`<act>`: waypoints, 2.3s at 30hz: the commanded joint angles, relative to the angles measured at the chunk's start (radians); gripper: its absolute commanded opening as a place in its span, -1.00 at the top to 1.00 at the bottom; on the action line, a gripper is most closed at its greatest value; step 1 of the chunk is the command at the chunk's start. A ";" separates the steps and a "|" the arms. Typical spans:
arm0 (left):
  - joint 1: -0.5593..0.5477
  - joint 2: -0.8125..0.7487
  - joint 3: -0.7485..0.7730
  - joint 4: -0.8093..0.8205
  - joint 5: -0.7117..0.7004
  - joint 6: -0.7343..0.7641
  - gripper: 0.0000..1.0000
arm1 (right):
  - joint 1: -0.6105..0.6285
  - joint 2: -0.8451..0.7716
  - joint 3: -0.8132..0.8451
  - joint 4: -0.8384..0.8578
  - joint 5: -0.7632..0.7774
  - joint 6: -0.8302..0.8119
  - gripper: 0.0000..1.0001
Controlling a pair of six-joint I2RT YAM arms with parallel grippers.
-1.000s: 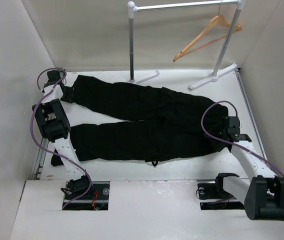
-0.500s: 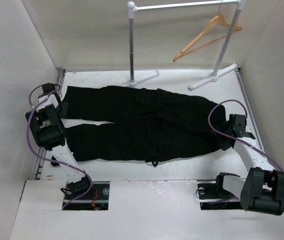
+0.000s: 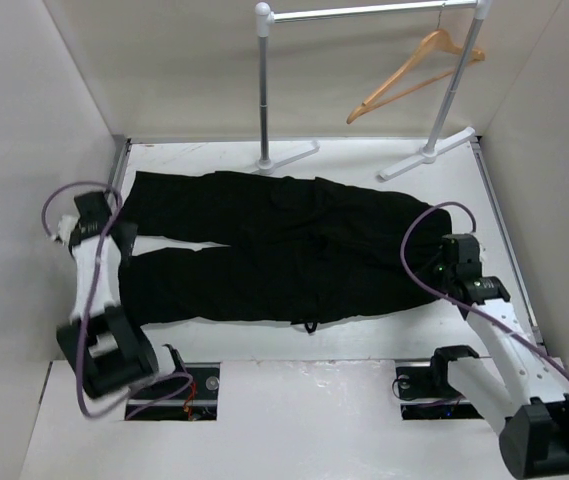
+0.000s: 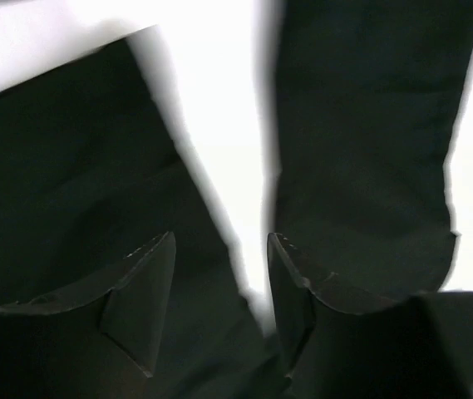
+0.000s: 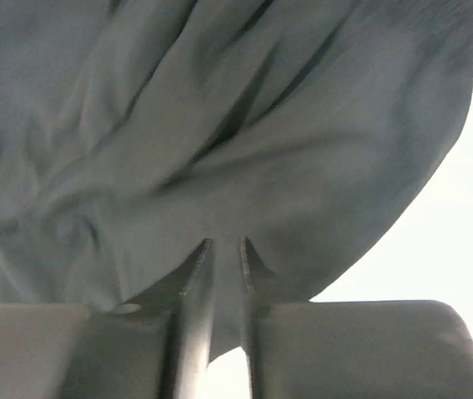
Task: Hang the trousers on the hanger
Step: Pick up the trousers from the center of the board.
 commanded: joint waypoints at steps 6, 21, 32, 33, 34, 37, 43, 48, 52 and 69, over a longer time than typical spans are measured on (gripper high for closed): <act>0.107 -0.437 -0.300 -0.504 -0.102 -0.054 0.19 | 0.211 0.016 0.037 -0.016 -0.052 -0.022 0.33; 0.276 -0.475 -0.533 -0.284 -0.151 -0.128 0.08 | 0.291 0.033 0.009 0.040 -0.164 -0.062 -0.37; 0.305 -0.206 -0.538 0.060 -0.099 -0.128 0.69 | 0.132 0.036 -0.023 0.021 -0.119 -0.003 -0.20; 0.305 -0.186 -0.521 0.065 -0.086 -0.128 0.78 | 0.089 0.030 -0.028 0.008 -0.101 0.003 -0.18; 0.304 -0.178 -0.501 0.065 -0.082 -0.125 0.85 | 0.037 0.022 -0.031 -0.008 -0.083 0.009 -0.19; 0.250 -0.210 -0.426 0.022 -0.105 -0.112 0.92 | -0.094 0.019 -0.036 -0.059 -0.023 0.036 -0.21; 0.160 -0.245 -0.376 -0.060 -0.148 -0.098 0.94 | -0.189 0.091 -0.057 -0.085 0.008 0.084 -0.07; 0.138 -0.228 -0.370 -0.046 -0.123 -0.105 0.95 | -0.206 0.182 -0.020 -0.062 0.072 0.083 0.05; 0.133 -0.236 -0.355 -0.060 -0.126 -0.100 0.96 | -0.187 0.212 -0.028 -0.062 0.085 0.104 0.11; 0.107 -0.239 -0.065 -0.158 -0.221 -0.098 1.00 | -0.155 0.031 0.150 -0.180 0.145 0.009 0.96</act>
